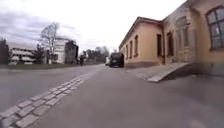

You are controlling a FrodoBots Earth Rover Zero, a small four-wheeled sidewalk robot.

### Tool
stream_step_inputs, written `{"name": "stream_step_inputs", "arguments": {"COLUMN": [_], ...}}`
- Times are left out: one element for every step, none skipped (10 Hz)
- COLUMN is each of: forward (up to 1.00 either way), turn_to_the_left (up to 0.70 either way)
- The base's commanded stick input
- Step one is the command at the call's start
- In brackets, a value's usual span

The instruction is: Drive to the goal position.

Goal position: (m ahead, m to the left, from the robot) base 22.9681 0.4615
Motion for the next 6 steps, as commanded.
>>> {"name": "stream_step_inputs", "arguments": {"forward": [0.85,0.85,0.85,0.85,0.85,0.85], "turn_to_the_left": [0.00,0.00,0.00,0.00,0.00,0.00]}}
